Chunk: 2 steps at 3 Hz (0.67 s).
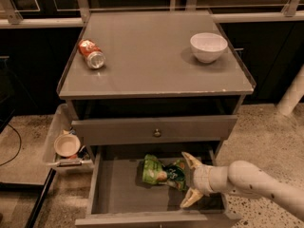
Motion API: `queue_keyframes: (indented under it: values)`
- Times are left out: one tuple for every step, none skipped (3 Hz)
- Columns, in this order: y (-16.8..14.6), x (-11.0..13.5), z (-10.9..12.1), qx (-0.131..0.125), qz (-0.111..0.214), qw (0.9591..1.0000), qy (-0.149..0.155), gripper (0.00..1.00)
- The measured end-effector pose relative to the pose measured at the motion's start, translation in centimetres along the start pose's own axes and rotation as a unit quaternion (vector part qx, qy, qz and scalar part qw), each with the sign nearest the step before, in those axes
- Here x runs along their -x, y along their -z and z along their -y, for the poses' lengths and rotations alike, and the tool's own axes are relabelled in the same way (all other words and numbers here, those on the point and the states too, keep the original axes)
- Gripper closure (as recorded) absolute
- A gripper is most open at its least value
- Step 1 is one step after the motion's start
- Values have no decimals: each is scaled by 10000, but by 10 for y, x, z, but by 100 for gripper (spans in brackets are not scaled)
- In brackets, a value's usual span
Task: Place green rice chip bag into middle drawer
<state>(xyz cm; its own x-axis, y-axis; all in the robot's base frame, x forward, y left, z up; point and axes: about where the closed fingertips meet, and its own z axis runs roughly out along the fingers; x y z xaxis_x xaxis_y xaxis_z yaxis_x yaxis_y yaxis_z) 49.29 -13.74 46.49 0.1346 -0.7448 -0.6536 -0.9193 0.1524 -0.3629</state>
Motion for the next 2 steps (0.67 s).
queue_keyframes:
  values:
    - [40,14,8,-100,129,9997,190,0]
    - [39,14,4,-53,145,9997,180,0]
